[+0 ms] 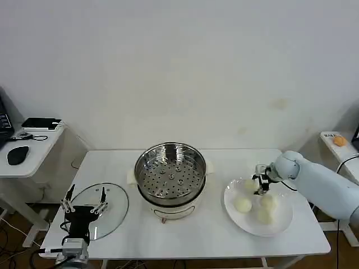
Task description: Take steamed baozi put them in steamer then cover it.
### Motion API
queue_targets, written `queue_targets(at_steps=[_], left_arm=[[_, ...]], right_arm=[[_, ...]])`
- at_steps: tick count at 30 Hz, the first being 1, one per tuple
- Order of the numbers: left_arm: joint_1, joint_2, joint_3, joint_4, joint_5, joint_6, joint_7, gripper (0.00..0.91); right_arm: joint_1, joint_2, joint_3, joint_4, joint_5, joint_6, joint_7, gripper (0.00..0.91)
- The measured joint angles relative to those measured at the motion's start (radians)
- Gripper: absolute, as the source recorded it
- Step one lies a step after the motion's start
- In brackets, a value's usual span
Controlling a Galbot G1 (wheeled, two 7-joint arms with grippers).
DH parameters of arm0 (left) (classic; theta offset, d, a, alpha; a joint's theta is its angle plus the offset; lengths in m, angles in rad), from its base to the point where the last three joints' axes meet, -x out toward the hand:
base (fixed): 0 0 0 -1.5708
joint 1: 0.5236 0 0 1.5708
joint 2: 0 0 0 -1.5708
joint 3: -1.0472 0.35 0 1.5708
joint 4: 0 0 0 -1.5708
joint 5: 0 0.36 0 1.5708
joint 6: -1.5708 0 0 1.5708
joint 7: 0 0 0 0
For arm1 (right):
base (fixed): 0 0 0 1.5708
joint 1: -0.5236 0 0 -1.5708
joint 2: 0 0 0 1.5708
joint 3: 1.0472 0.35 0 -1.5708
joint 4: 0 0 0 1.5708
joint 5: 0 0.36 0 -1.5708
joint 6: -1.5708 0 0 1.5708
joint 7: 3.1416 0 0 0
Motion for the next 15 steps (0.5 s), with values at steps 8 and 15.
queue_targets(at_steps=[8,15], left_arm=[[0.001,0.000,0.000,-0.007,0.000,-0.002,-0.001,0.907],[-0.005,0.010,-0.003,0.005,-0.003,-0.003,-0.002,0.907]], right_arm=[[0.038,-0.031,-0.009,0.029,0.002,0.023,-0.021,0.655],[0.116,-0.051,-0.024,0.055,0.025,0.062,-0.044,0.665]])
